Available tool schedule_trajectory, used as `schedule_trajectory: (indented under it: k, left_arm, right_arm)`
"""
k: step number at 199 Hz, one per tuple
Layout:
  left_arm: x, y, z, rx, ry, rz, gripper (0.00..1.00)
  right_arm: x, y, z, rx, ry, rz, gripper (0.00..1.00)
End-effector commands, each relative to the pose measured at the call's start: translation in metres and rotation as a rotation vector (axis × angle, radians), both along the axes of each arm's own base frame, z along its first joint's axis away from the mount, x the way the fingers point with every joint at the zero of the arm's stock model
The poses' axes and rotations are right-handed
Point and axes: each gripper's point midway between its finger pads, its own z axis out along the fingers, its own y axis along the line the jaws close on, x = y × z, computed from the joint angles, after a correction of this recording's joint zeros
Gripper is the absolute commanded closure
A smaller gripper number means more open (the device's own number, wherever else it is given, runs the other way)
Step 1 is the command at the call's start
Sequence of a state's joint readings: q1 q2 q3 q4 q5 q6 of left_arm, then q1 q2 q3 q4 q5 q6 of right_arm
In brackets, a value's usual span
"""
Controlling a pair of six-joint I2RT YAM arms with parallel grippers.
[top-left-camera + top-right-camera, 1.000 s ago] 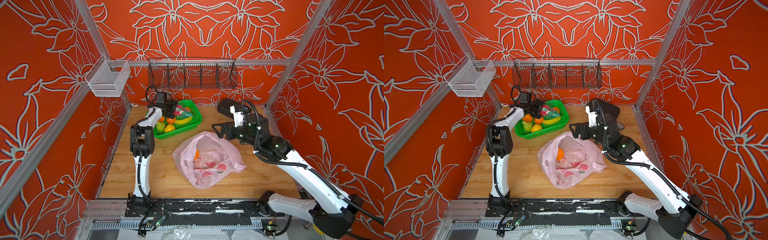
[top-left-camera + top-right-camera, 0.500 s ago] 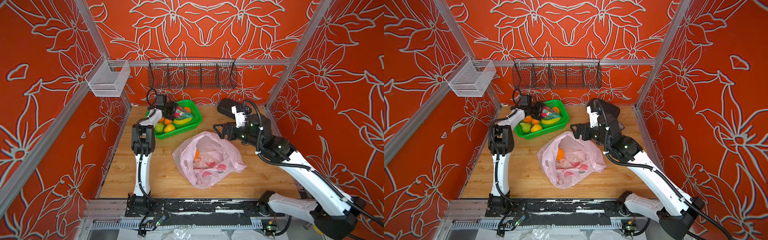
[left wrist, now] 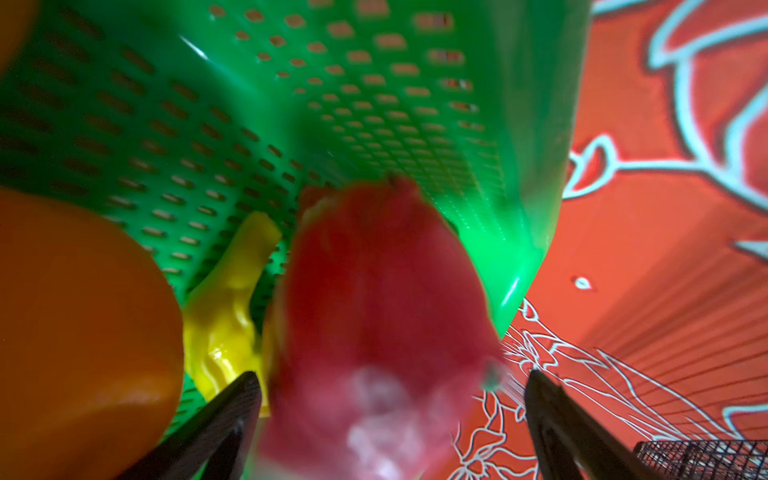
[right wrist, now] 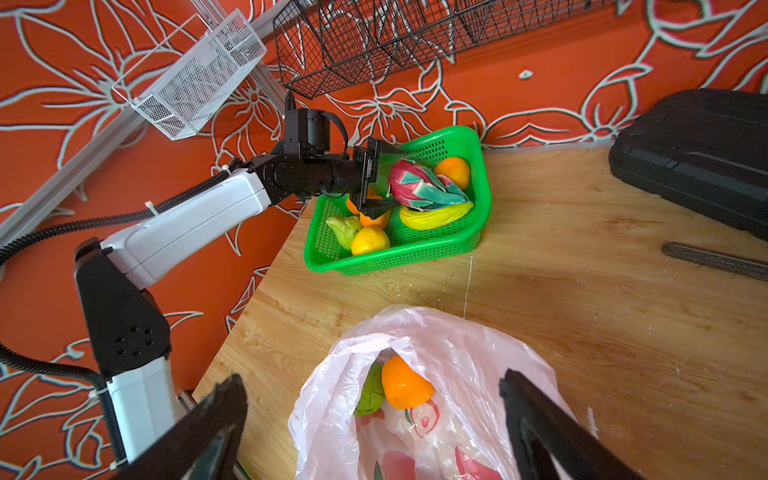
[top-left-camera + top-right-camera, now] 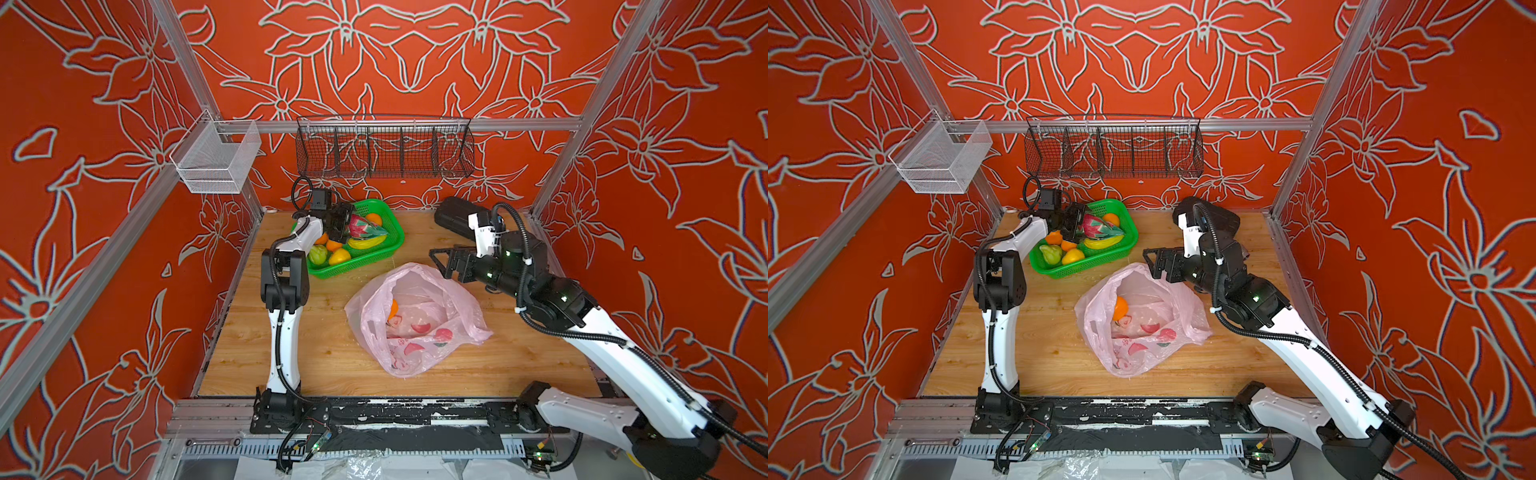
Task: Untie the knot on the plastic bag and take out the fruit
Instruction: 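Lower the dragon fruit into the green basket with the left gripper and release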
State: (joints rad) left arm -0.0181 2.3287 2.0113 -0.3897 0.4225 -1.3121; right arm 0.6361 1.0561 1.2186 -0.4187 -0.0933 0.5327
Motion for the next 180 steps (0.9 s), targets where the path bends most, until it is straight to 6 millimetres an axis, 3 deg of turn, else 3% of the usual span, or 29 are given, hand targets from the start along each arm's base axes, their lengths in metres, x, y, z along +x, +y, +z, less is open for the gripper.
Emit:
schedule_trajectory:
  k: [1,36,88,147,180]
  left_arm:
    - [-0.008,0.01,0.035,0.028,-0.038,0.022,0.03]
    - [-0.016,0.008,0.061,0.025,-0.084,0.006,0.03]
    - [-0.049,0.005,0.128,0.026,-0.208,-0.011,0.01]
    - [-0.134,0.002,0.211,0.108,-0.341,-0.063,0.03]
    - [-0.191,-0.021,0.239,0.248,-0.433,-0.215,0.03]
  right_arm:
    - [-0.001,-0.004,0.006,0.03,-0.014,-0.021,0.03]
    - [-0.004,-0.007,0.005,0.037,-0.009,-0.024,0.03]
    - [-0.006,-0.008,0.008,0.049,-0.007,-0.027,0.03]
    - [-0.01,0.005,0.003,0.08,0.071,0.022,0.1]
    - [-0.011,0.017,-0.009,0.114,0.163,0.051,0.13]
